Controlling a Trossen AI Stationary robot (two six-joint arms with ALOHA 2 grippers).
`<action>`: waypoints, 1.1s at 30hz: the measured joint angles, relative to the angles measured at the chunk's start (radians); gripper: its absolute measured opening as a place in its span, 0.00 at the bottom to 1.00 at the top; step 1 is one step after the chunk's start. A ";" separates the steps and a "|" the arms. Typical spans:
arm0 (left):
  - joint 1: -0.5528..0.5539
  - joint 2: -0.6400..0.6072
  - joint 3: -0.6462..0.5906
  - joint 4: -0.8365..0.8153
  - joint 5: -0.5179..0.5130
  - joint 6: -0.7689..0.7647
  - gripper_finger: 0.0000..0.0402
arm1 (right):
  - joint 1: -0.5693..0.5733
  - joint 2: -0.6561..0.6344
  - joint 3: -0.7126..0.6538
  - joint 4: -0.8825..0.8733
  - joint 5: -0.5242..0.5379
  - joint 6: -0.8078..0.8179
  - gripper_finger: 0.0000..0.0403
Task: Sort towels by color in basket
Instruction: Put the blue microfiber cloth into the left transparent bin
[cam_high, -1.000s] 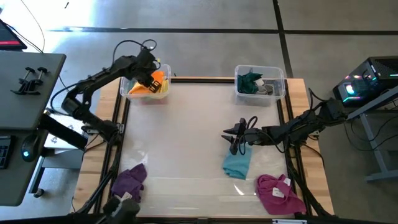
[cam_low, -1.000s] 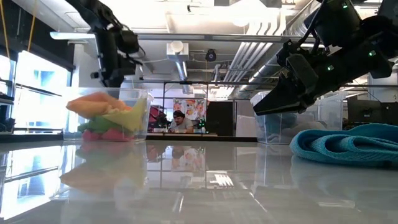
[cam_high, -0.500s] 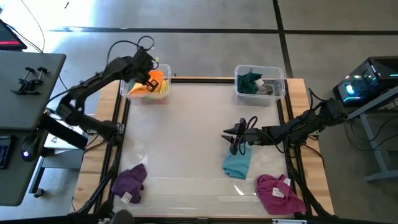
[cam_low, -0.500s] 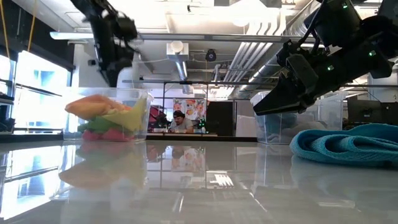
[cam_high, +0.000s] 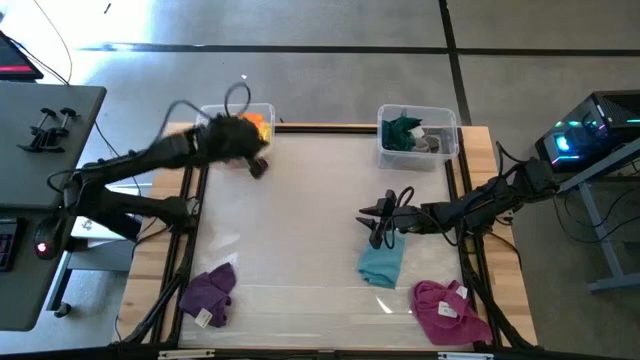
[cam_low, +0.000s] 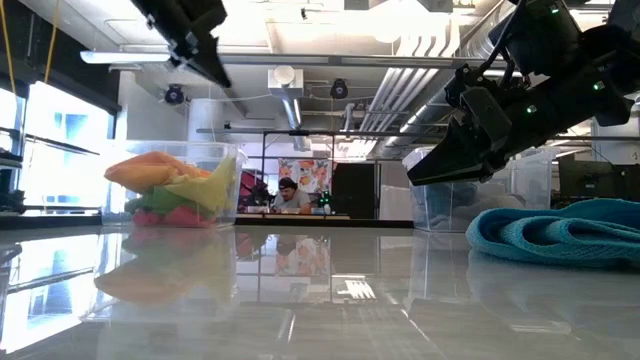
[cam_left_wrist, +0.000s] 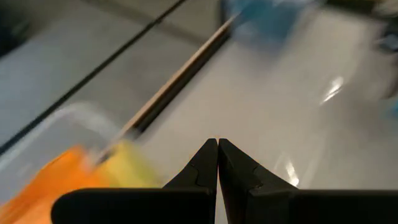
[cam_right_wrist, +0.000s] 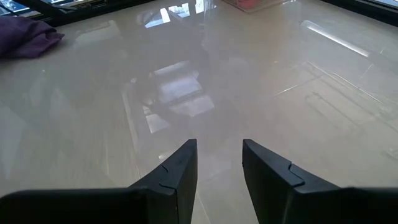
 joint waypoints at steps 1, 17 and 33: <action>-0.037 -0.007 -0.042 0.074 0.000 -0.005 0.00 | 0.000 0.000 0.000 0.000 0.000 0.000 0.30; -0.453 0.126 -0.517 1.158 -0.004 0.033 0.00 | 0.000 0.000 0.000 0.014 0.000 0.004 0.30; -0.586 0.341 -0.516 1.416 0.068 0.169 0.00 | 0.000 -0.001 0.000 0.066 -0.003 -0.047 0.30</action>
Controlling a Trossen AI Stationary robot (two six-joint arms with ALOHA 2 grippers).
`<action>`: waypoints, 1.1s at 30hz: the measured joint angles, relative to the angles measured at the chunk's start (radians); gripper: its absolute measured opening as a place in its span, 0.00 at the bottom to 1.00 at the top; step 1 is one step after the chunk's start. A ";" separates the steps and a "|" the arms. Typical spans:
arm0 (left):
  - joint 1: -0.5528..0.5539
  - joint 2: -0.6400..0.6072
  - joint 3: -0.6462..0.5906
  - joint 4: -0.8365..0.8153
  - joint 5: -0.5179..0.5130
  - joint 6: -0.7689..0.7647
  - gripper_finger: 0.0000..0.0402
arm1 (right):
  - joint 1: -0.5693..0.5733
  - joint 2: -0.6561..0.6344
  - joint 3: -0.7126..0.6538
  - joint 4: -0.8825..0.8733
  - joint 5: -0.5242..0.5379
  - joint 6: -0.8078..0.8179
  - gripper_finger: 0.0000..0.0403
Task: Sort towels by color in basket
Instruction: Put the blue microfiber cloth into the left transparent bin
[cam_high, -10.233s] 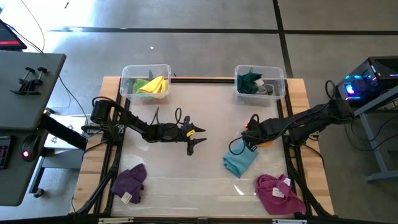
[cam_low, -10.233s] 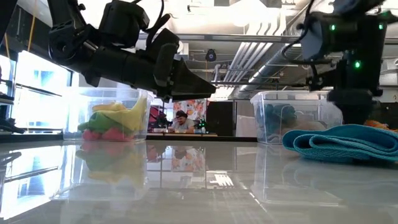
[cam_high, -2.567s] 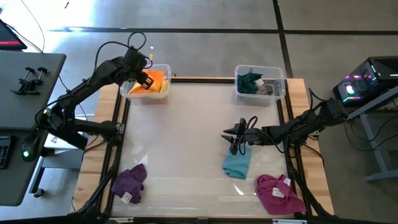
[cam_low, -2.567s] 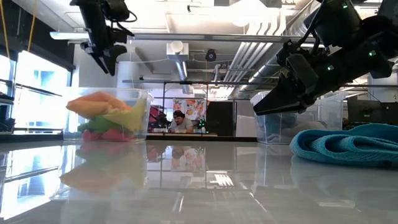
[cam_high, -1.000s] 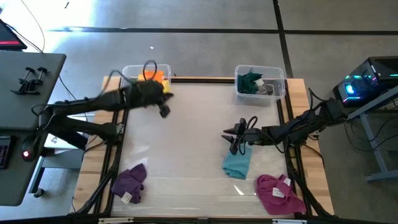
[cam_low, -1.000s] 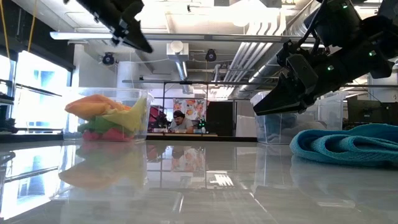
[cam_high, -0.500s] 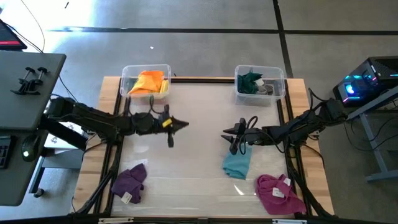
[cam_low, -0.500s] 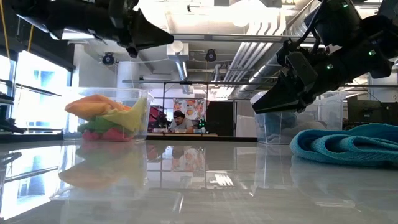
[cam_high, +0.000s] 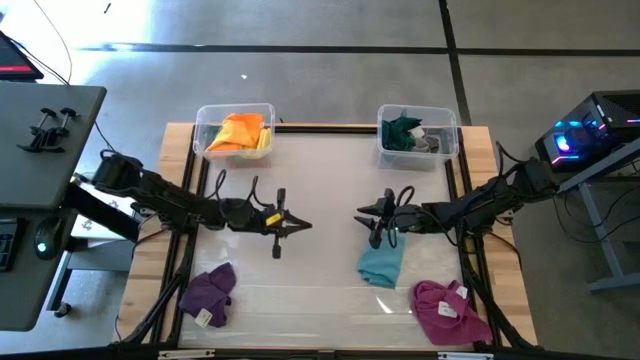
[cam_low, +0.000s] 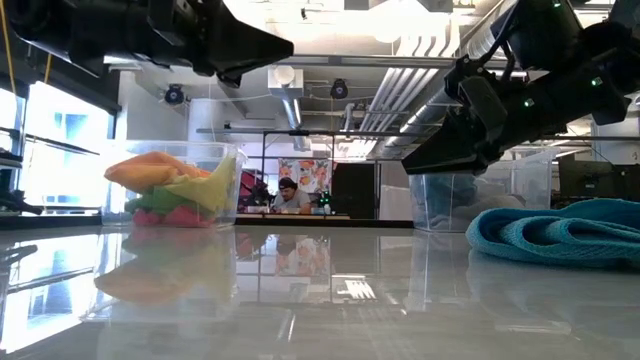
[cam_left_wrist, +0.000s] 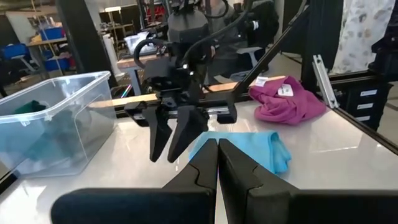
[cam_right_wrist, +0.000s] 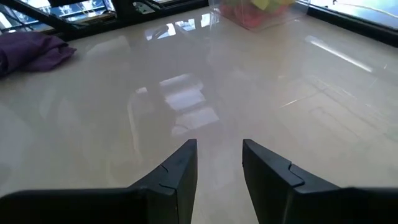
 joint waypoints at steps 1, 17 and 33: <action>0.000 0.004 0.000 0.001 0.000 0.000 0.00 | 0.004 0.000 0.000 0.001 -0.015 -0.019 0.30; -0.031 0.010 0.000 -0.003 -0.030 -0.068 0.00 | 0.159 -0.003 0.454 -1.052 -0.126 -0.082 0.30; -0.051 0.028 0.000 -0.086 -0.118 -0.141 0.00 | 0.367 -0.004 0.616 -1.642 -0.229 0.342 0.30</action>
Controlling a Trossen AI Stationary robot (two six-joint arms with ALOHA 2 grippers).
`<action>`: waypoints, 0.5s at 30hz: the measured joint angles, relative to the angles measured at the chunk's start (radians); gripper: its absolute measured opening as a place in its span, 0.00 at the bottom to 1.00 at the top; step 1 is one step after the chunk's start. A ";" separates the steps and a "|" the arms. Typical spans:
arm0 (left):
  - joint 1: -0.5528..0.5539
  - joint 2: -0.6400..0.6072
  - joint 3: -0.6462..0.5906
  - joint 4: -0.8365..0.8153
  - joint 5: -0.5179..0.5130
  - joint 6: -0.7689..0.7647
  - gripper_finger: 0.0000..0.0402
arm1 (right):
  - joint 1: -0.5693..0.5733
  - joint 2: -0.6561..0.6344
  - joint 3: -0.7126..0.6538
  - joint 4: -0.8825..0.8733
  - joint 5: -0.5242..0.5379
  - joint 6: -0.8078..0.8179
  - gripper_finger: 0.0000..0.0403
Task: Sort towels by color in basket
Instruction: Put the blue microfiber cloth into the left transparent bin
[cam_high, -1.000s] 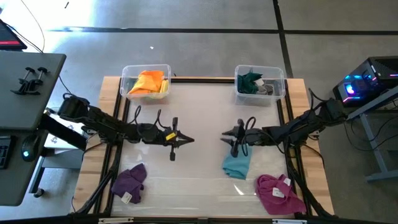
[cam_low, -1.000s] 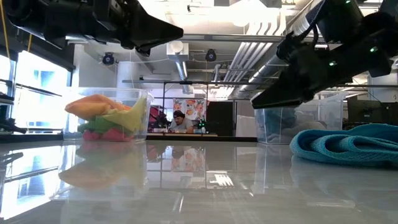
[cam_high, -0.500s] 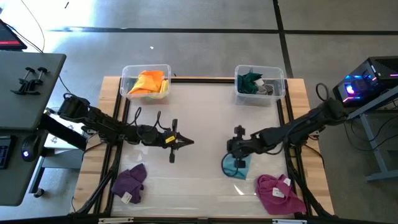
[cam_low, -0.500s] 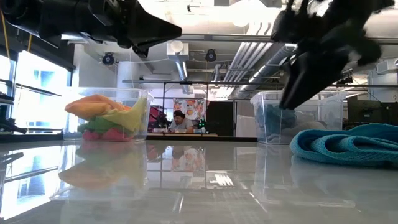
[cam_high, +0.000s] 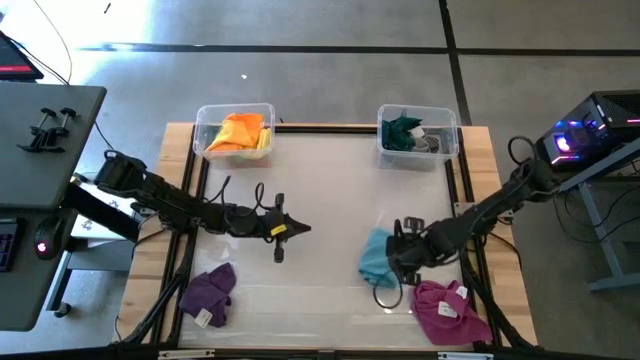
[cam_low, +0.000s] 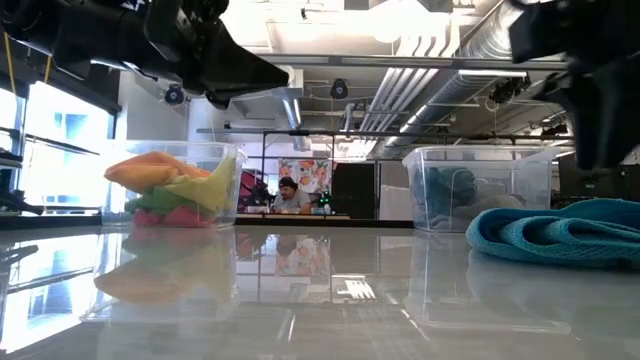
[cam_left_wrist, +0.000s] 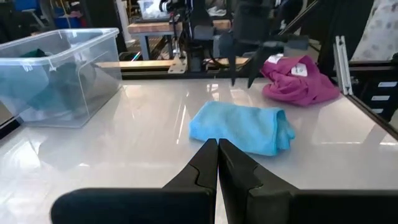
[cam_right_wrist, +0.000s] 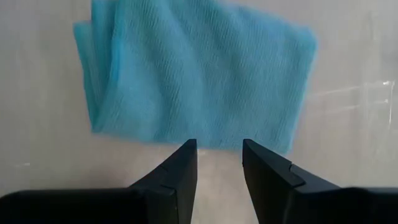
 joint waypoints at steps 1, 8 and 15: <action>0.000 0.003 0.000 -0.002 -0.001 0.000 0.00 | 0.016 0.000 0.000 -0.002 0.011 0.029 0.31; 0.000 0.033 0.000 0.002 -0.001 0.000 0.00 | 0.050 0.000 0.000 -0.001 0.050 0.131 0.44; 0.002 0.060 0.000 0.004 -0.001 0.000 0.00 | 0.068 0.000 -0.121 0.130 0.102 0.100 0.59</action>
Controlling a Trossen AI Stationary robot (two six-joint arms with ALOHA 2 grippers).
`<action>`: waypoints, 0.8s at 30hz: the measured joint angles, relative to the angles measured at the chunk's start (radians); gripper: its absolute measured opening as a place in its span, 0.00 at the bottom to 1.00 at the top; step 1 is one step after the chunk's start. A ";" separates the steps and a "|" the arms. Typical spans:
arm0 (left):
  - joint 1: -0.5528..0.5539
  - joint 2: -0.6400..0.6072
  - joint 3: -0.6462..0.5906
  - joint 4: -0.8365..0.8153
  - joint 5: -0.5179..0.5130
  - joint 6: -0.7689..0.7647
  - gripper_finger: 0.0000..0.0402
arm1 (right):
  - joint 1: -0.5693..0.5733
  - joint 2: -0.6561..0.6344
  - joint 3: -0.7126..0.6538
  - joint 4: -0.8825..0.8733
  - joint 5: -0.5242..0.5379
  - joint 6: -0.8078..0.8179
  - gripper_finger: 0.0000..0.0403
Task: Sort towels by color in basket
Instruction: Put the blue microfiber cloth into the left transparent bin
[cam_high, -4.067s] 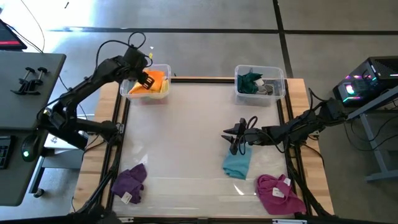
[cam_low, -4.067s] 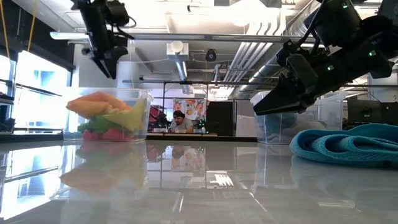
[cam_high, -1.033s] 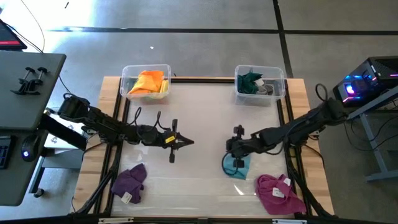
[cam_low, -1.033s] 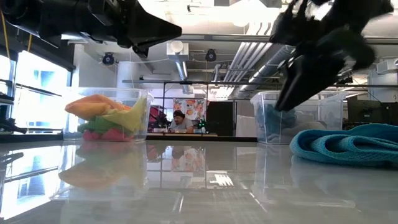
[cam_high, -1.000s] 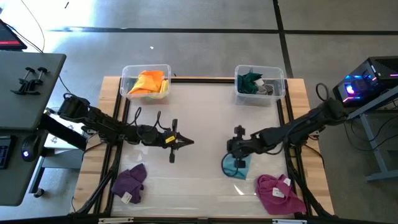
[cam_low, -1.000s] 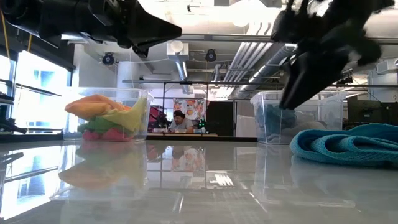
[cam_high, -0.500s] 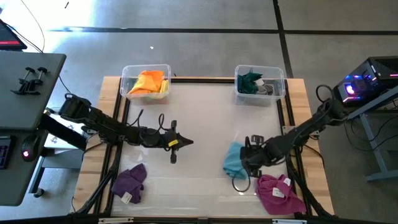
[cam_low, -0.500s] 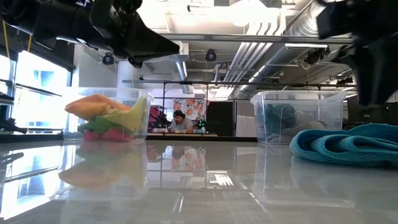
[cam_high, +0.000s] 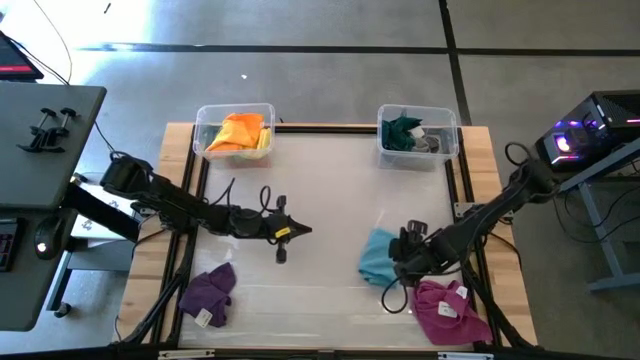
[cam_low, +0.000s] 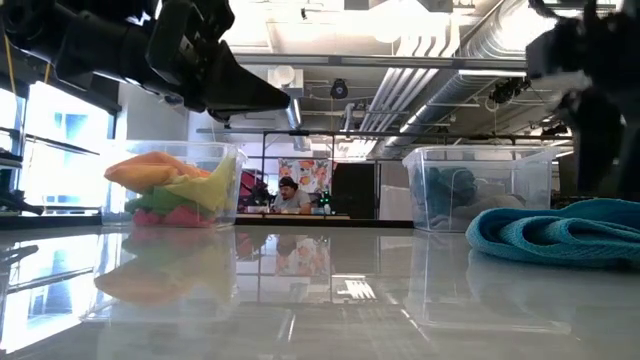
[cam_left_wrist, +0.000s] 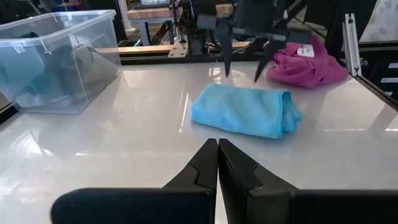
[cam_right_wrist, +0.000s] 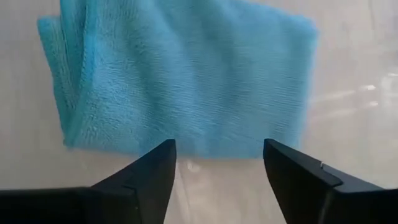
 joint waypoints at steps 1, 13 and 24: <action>0.000 0.005 0.000 0.000 0.000 0.003 0.00 | 0.004 0.000 -0.036 0.063 0.000 -0.001 0.60; 0.003 0.042 0.000 0.057 -0.015 0.153 0.09 | -0.038 0.002 -0.385 0.765 0.177 0.016 0.50; 0.022 0.055 0.090 0.083 0.104 0.323 0.36 | -0.166 0.006 -0.434 0.931 0.376 -0.115 0.19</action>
